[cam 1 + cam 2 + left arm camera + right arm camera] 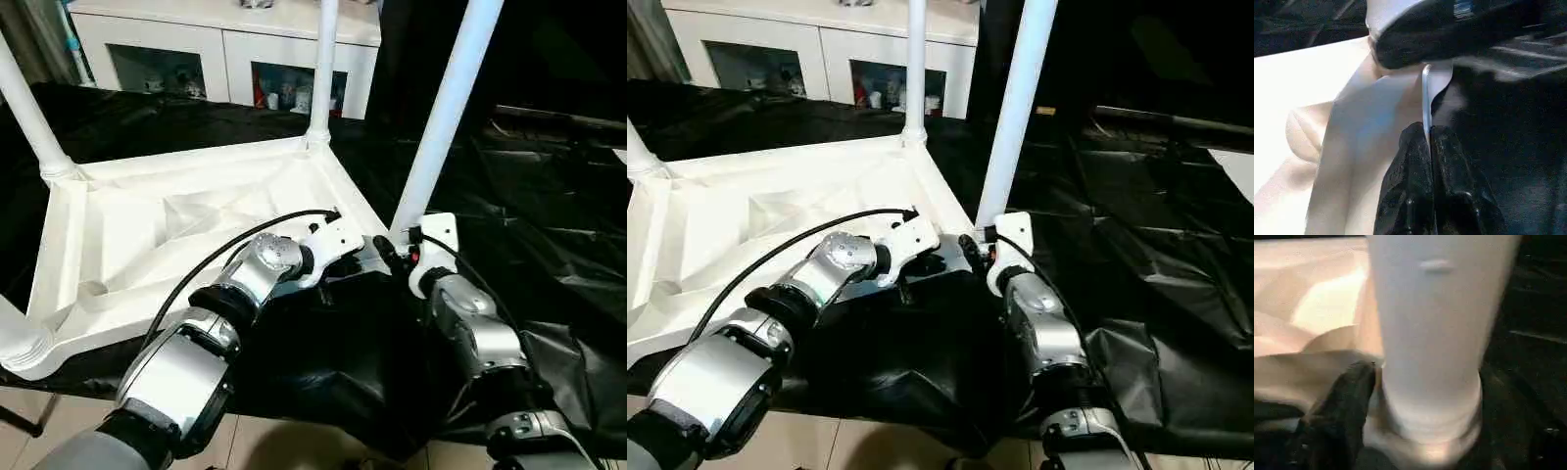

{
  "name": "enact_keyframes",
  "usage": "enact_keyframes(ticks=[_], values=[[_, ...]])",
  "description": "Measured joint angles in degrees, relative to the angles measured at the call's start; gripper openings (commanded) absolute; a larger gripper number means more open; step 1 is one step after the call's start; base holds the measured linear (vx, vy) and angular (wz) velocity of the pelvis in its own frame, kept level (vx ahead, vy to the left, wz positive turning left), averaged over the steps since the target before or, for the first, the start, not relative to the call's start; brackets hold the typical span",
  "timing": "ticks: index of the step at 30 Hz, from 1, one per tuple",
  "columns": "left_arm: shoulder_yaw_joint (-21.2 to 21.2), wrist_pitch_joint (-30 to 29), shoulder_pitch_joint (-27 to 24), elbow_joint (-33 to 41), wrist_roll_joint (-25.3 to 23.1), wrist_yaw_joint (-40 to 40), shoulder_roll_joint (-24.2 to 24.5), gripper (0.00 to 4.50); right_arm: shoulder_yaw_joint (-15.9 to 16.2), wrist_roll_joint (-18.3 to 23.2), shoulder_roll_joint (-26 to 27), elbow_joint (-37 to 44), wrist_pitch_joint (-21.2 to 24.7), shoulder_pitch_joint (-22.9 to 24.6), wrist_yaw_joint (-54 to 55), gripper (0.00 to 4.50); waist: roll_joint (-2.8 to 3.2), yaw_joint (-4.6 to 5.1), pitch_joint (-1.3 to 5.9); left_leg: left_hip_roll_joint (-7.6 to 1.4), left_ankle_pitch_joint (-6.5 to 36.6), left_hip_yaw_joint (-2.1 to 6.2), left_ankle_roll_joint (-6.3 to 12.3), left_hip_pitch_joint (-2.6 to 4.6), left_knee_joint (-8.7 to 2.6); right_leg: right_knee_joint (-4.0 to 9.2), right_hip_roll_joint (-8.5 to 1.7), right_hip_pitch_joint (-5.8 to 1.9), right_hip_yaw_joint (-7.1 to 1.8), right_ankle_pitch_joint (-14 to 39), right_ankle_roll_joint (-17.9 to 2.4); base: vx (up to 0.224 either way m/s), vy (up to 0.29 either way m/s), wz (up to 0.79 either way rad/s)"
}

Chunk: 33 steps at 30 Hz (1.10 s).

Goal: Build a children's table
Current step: Rotate leg to tighten

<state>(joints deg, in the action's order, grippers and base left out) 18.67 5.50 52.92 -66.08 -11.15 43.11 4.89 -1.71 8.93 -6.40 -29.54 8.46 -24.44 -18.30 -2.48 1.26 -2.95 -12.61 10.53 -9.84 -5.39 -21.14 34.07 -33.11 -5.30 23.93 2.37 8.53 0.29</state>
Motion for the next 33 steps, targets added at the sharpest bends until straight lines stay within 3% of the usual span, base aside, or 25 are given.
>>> enact_keyframes(ticks=[5, 7, 13, 18, 23, 27, 33], values=[[-0.8, 1.4, -0.2, 0.3, 0.2, 3.4, 1.9, 0.0, 2.4, 2.5, -6.1, 4.9, 1.1, 1.5, -11.8, 3.95, -0.01, 0.05, -0.05, -0.05, 0.0, 0.03, 0.0, -0.02, -0.16, 0.01, 0.03, 0.06, 0.11, -0.3, 0.2, 0.0, 0.0, 0.0], [-0.8, 2.7, -1.1, 1.6, 0.9, 7.3, 3.5, 0.0, 4.4, 2.8, -11.3, 7.2, 1.4, 2.4, -19.7, 3.95, 0.0, -0.14, -0.05, -0.09, 0.0, 0.01, 0.0, 0.03, -0.34, -0.01, 0.05, 0.06, 0.14, -0.4, 0.0, 0.0, 0.0, 0.0], [-0.5, 5.0, -3.4, 5.3, 2.8, 18.3, 7.2, 0.0, 6.7, 3.4, -18.3, 8.5, 1.0, 3.8, -33.4, 3.95, 0.03, -0.93, -0.06, -0.2, 0.0, -0.03, 0.01, 0.03, -0.51, 0.0, 0.1, 0.12, 0.22, -0.3, 0.0, 0.0, 0.0, 0.0], [0.4, 7.1, -5.5, 9.4, 4.4, 27.7, 9.2, 0.0, 8.1, 3.2, -19.8, 8.5, 0.7, 3.9, -38.2, 3.95, 0.05, -2.17, -0.07, -0.22, 0.0, -0.17, 0.01, 0.07, -0.42, 0.02, -0.02, 0.18, 0.19, -0.3, 0.0, 0.0, 0.0, 0.0], [1.4, 5.9, -7.5, 13.5, 5.1, 31.8, 9.5, 0.0, 10.0, 3.3, -20.1, 8.6, 0.6, 3.8, -41.6, 3.95, 0.06, -3.17, -0.1, -0.26, 0.0, -0.33, 0.01, 0.1, -0.37, 0.01, -0.09, 0.14, 0.0, -0.3, 0.0, 0.0, 0.0, 0.0], [1.5, 5.2, -8.0, 14.8, 5.6, 33.3, 10.0, 0.0, 11.3, 3.4, -20.4, 8.5, 0.7, 3.9, -44.4, 3.95, 0.17, -3.24, -0.16, -0.25, 0.0, -0.33, 0.0, 0.09, -0.4, -0.02, -0.07, 0.15, 0.03, -0.3, 0.0, 0.0, 0.0, 0.0], [1.5, 4.9, -8.1, 15.1, 5.7, 33.8, 10.7, 0.0, 11.3, 3.5, -20.4, 8.5, 0.9, 3.9, -45.5, 3.32, 0.2, -3.24, -0.18, -0.24, 0.0, -0.33, 0.0, 0.08, -0.42, -0.02, -0.04, 0.15, 0.05, -0.3, 0.0, 0.0, 0.0, 0.0]])
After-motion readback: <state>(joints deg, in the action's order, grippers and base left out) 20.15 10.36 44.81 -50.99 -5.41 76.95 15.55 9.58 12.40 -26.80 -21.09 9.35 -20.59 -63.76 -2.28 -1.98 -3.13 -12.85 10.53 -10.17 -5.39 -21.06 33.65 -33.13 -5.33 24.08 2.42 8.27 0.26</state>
